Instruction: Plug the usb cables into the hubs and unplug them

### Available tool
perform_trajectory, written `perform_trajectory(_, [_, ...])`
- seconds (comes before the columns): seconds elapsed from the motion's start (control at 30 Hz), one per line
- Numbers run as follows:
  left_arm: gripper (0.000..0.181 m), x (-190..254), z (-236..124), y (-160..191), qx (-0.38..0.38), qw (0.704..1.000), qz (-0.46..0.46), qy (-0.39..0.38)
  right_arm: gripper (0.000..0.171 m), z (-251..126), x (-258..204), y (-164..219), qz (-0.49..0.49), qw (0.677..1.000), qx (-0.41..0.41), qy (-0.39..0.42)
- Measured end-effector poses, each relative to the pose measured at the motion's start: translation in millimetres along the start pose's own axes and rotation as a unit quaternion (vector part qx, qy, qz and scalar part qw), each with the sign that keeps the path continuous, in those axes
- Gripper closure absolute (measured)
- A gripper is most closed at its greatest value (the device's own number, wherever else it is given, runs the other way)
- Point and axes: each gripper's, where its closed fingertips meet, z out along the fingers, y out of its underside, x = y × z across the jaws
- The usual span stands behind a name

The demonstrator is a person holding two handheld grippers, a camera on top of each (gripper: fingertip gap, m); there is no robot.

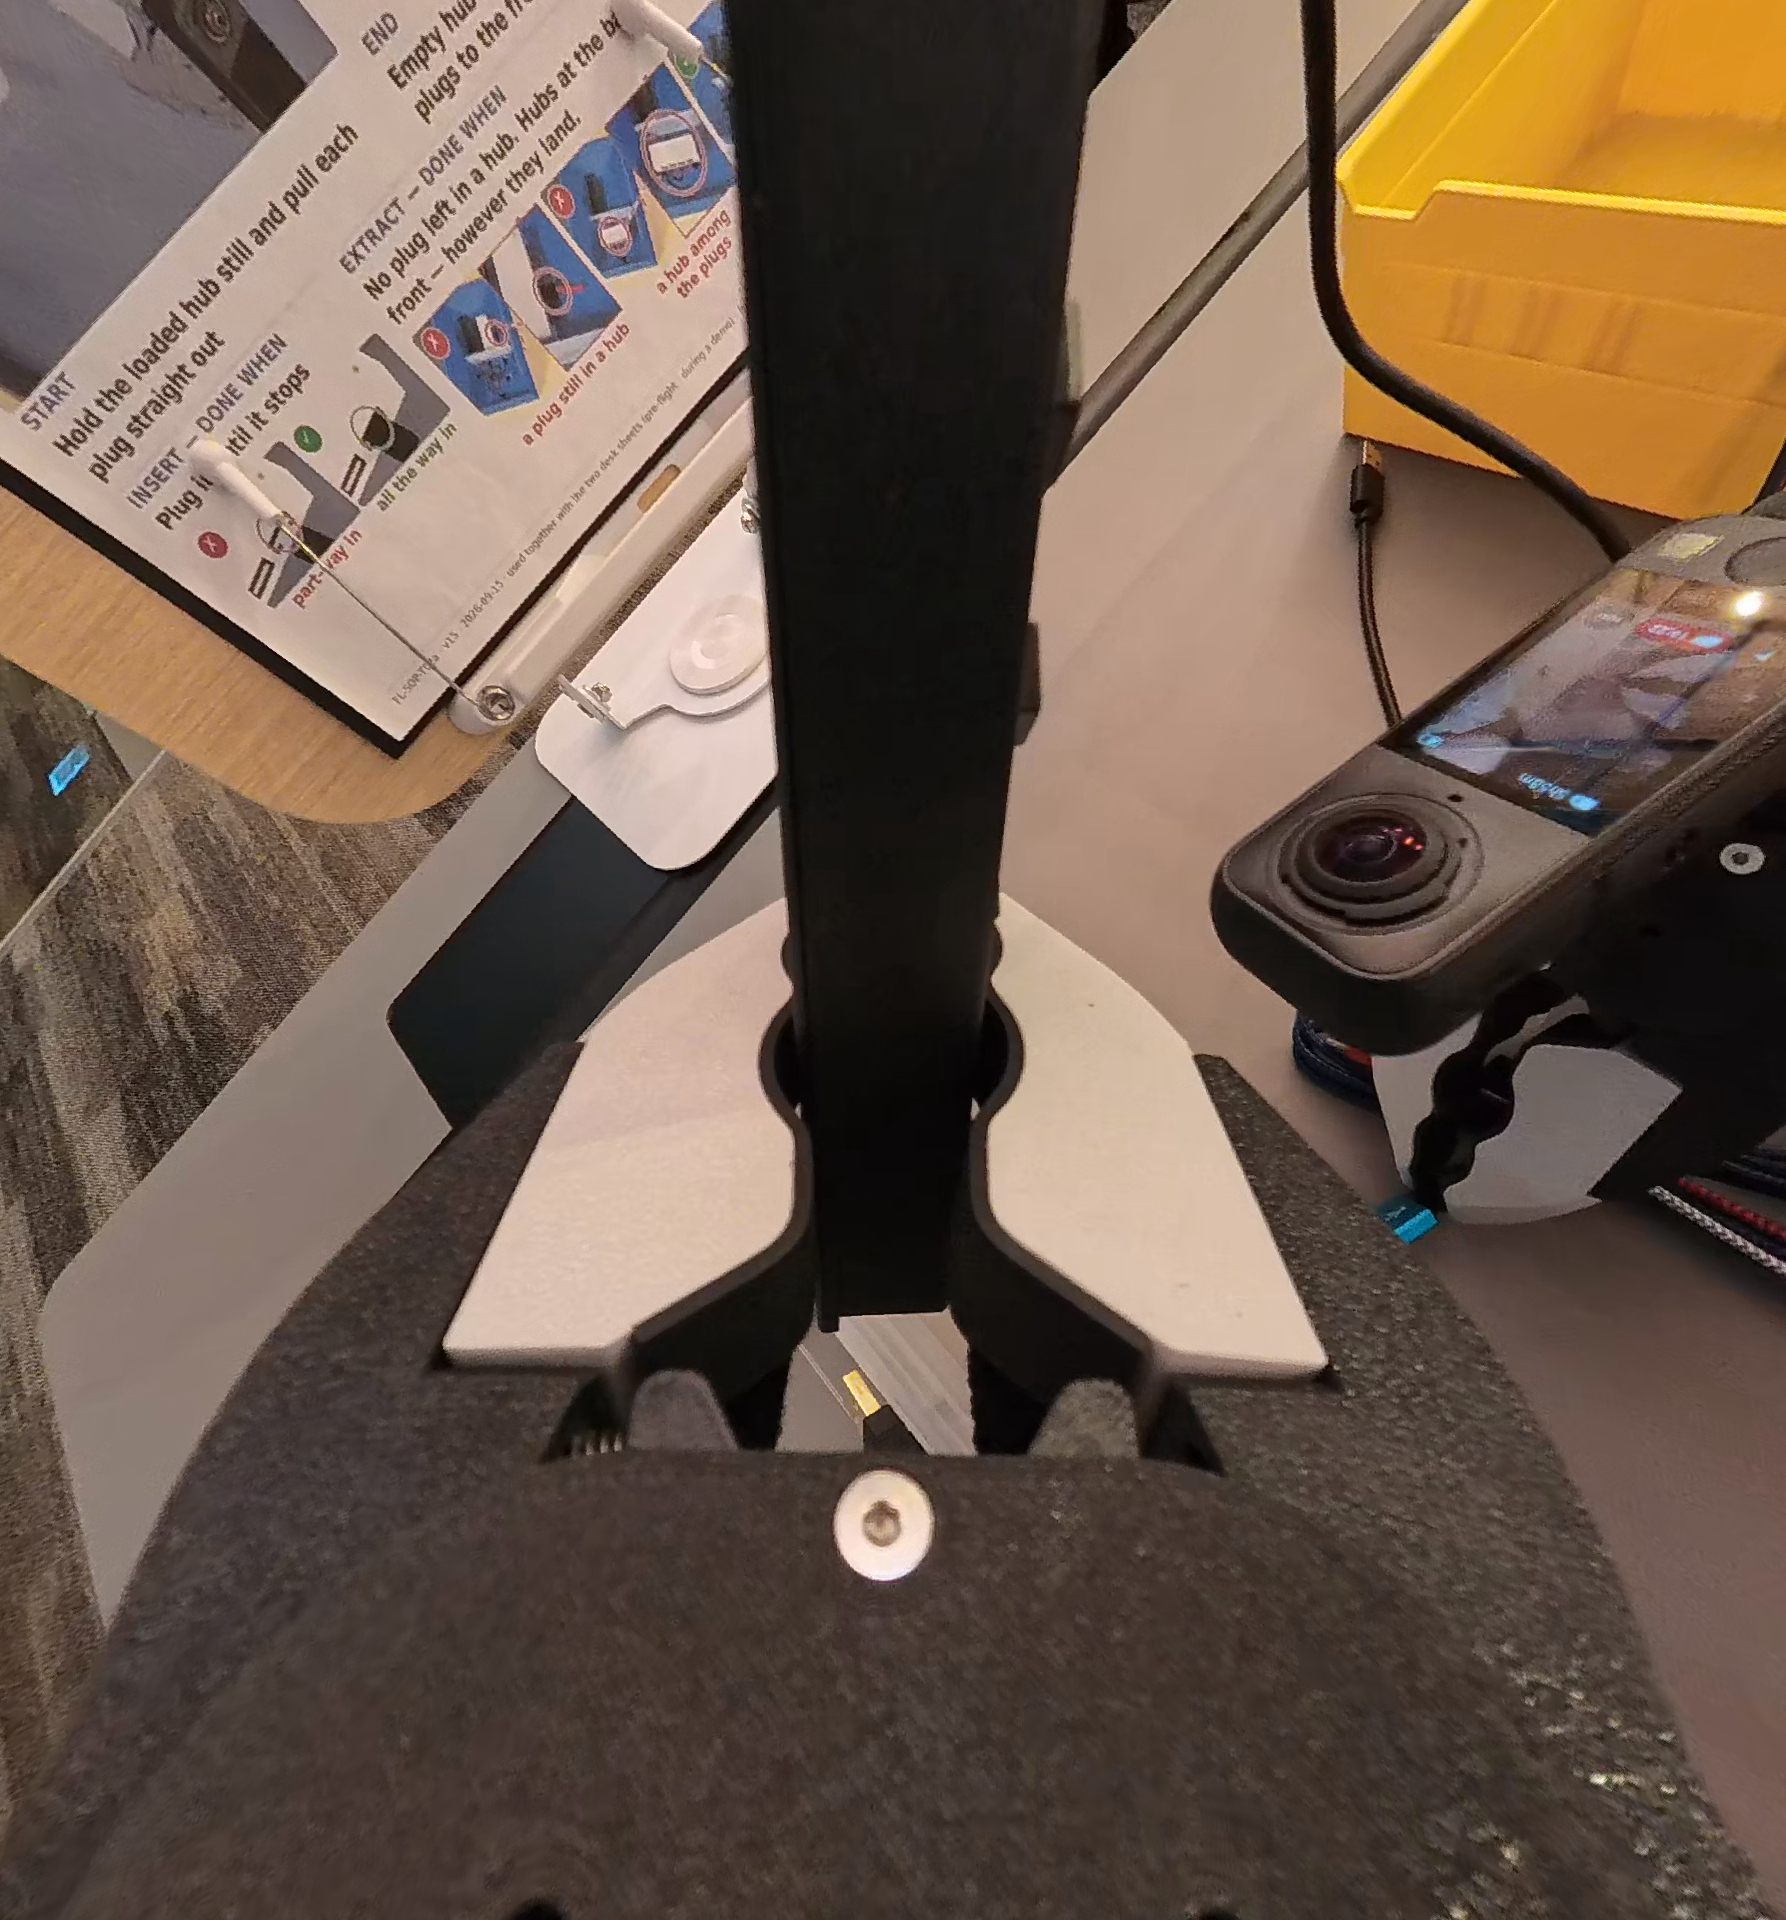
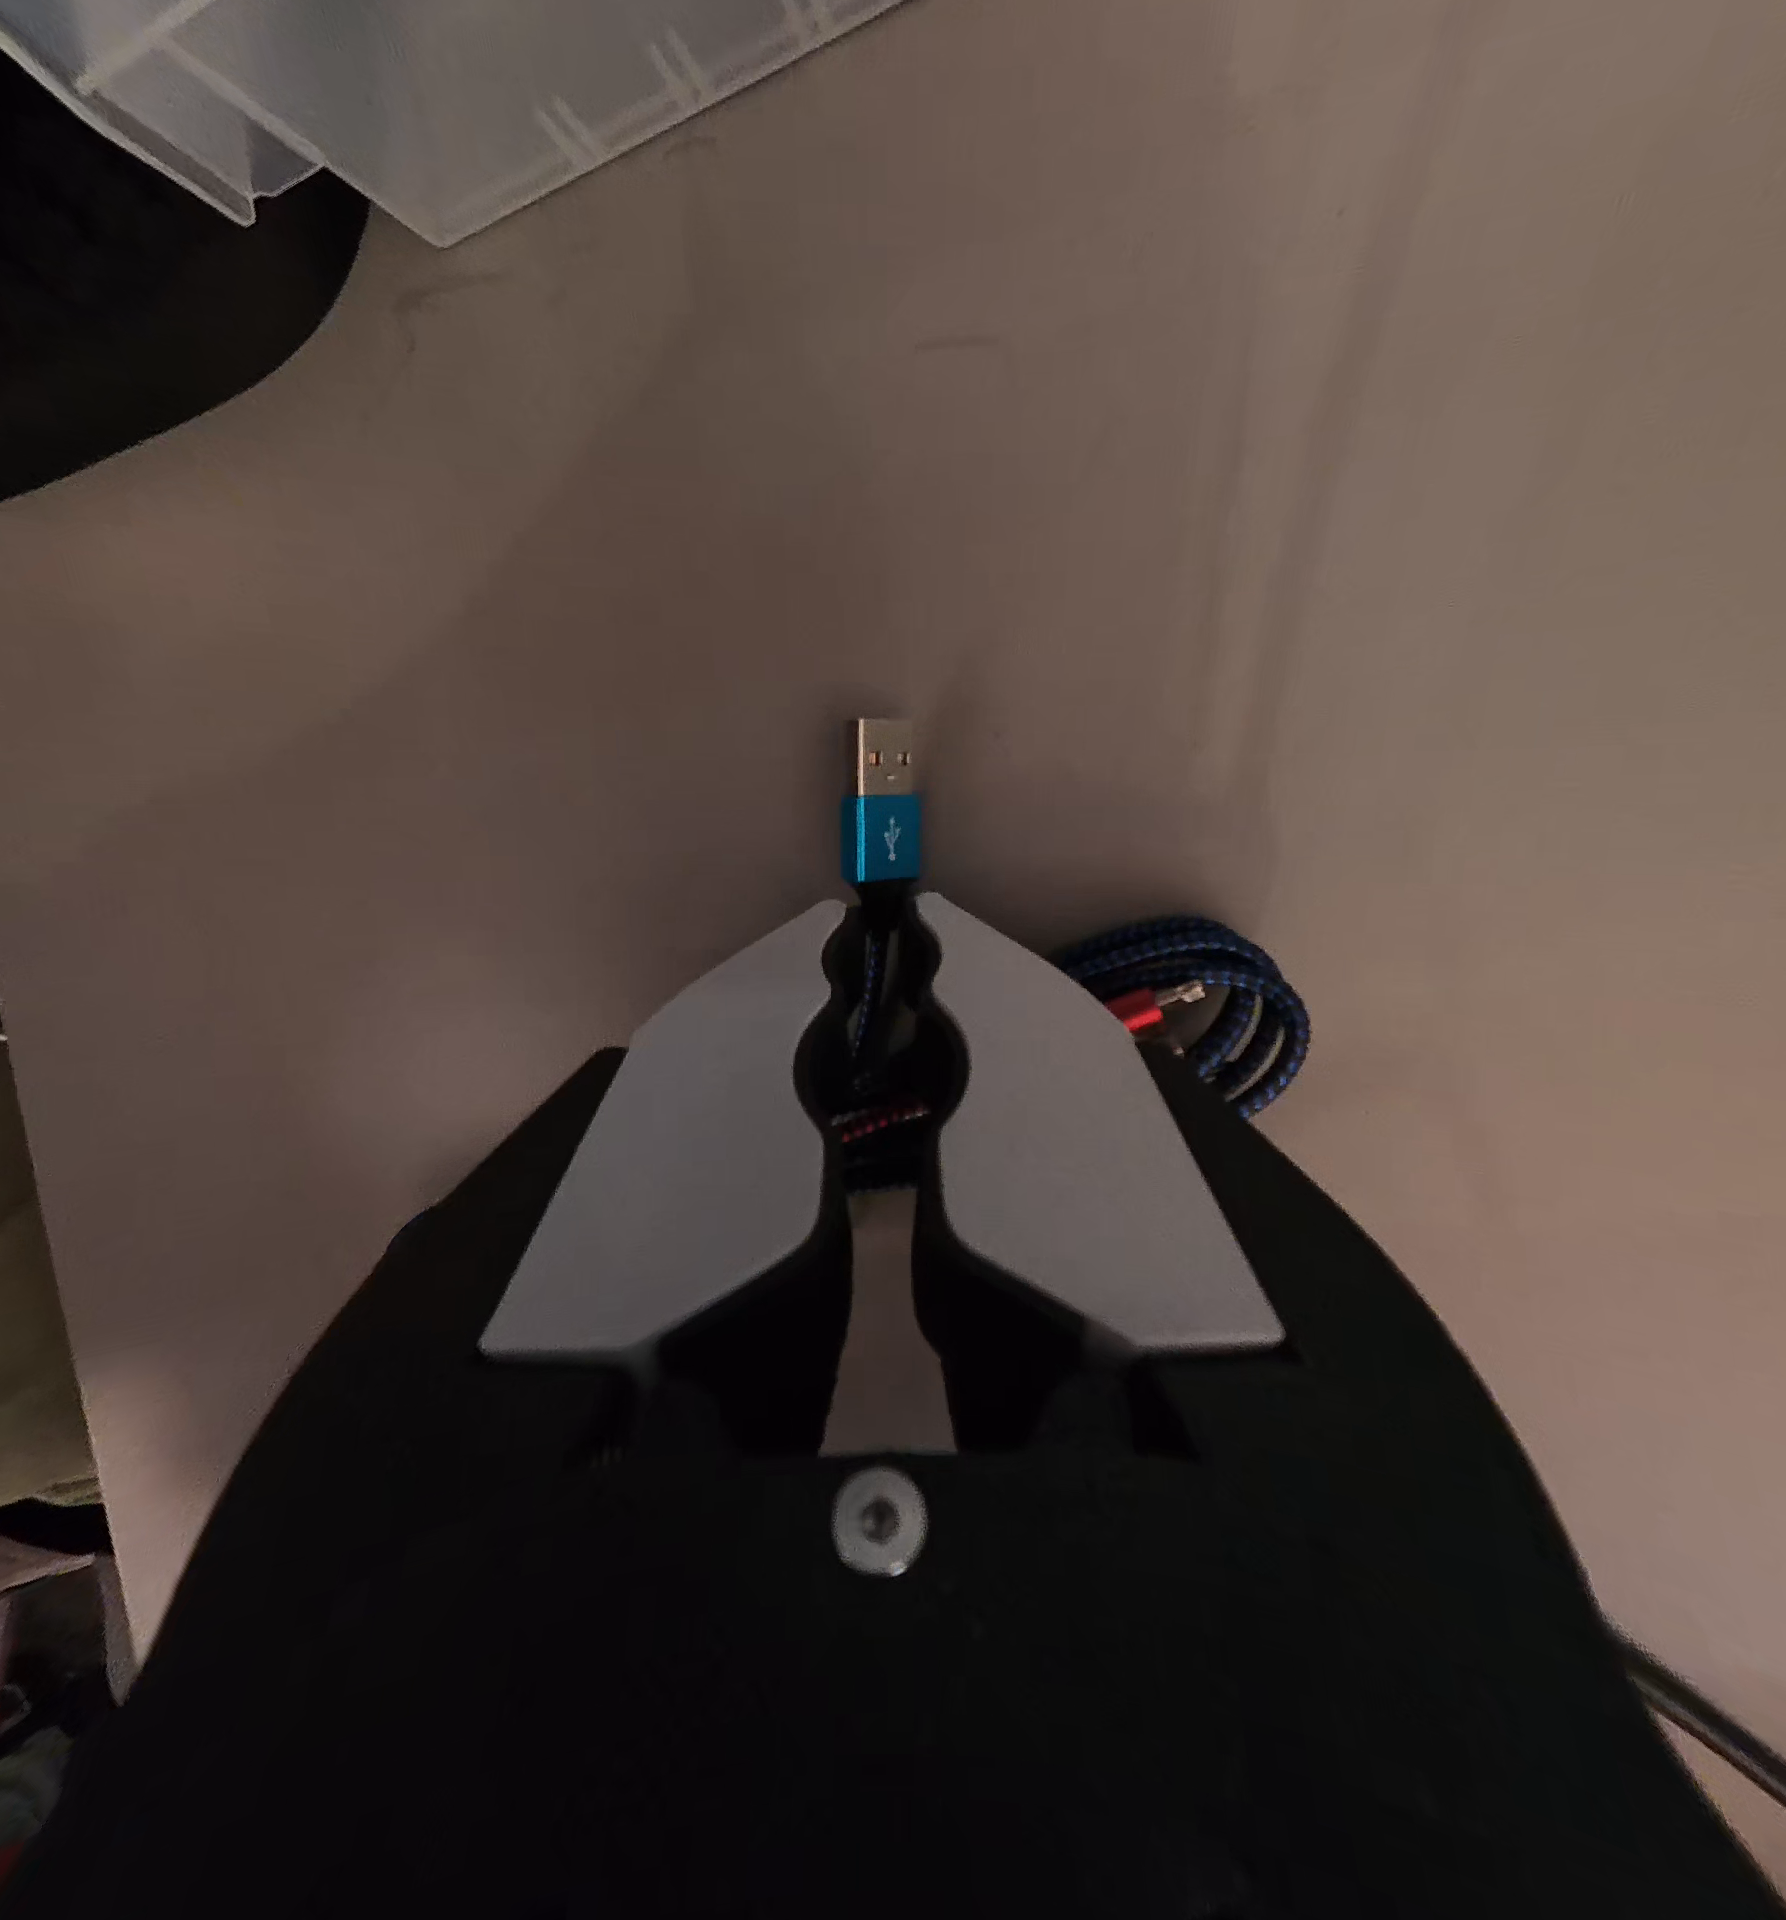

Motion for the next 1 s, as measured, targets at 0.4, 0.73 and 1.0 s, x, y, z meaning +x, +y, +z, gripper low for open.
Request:
perform_trajectory(0.4, [0.156,-7,0,3,0.0,1.0,-0.004,-0.008,0.164,-36,-5,-10,-0.141,0.943,0.033,0.3])
perform_trajectory(0.73, [0.156,-2,6,-6,0.015,0.999,0.018,-0.035,0.163,-115,-23,-28,-0.181,0.852,0.042,0.49])
perform_trajectory(1.0, [0.156,3,13,-10,0.022,0.998,0.011,-0.053,0.163,-176,-15,-36,-0.137,0.834,0.048,0.532])
